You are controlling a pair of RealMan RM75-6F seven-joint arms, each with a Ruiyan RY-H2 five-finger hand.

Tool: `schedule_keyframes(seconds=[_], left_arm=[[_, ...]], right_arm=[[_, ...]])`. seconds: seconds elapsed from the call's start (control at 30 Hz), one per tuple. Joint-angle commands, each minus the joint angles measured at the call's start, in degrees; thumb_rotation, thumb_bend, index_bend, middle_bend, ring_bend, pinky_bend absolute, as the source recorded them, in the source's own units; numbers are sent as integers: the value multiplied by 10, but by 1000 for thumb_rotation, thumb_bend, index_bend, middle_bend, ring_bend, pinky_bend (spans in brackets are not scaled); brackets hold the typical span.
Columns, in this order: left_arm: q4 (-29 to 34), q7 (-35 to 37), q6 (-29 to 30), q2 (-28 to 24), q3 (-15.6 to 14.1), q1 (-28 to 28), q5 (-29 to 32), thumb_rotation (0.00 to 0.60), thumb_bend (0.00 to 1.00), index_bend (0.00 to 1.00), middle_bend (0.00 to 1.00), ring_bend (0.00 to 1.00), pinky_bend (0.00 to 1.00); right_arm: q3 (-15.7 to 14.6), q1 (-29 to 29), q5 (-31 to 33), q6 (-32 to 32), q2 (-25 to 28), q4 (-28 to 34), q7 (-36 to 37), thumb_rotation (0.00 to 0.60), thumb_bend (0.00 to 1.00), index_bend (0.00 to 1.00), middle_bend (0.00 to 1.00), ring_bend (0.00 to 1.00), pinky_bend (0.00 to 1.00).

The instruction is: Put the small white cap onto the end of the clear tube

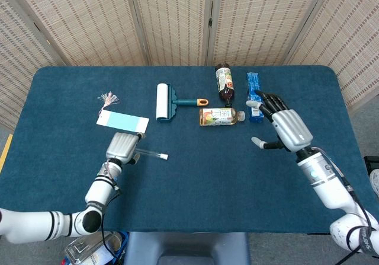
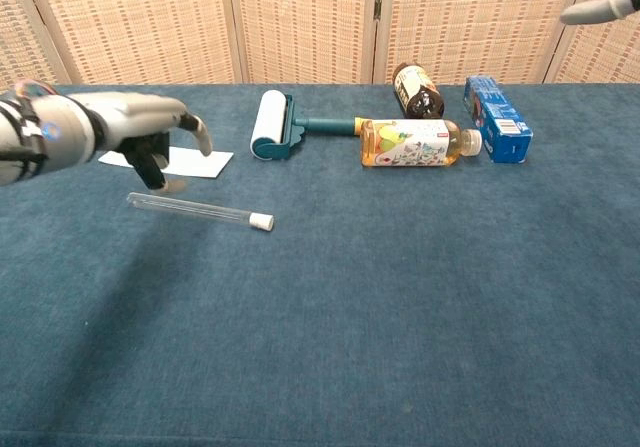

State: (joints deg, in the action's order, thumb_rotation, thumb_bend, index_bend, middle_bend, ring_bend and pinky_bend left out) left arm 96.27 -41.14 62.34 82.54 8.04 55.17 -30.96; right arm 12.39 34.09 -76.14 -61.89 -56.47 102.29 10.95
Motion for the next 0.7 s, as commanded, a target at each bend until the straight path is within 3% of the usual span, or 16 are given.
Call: schedule_keyframes(seconds=[0.03,0.23,0.53,0.7], left_arm=[[70,110,66,-85,6,-80,-112,600,376,252,852,838,1000],[63,218,117,-153,-29,-169,-229,600,376,279,705,678,940],[14,315,214,-185,-80,-295,-334,600,376,271,465,431,563],[23,332,270,-194,-98,-353,-380,600,376,272,441,409,502]], right_arm=[[-13,-29,11,-20,22,4,-16,600,280,149,125,0,23],[-51,-89,-10,-72,41,-7,-52,600,307,149,189,40,200],[-102,-182,-68,-169,29,-43,-45,600,312,149,192,40,202],[-122,-237,-85,-230,2,-61,-42,600,312,149,189,40,195]])
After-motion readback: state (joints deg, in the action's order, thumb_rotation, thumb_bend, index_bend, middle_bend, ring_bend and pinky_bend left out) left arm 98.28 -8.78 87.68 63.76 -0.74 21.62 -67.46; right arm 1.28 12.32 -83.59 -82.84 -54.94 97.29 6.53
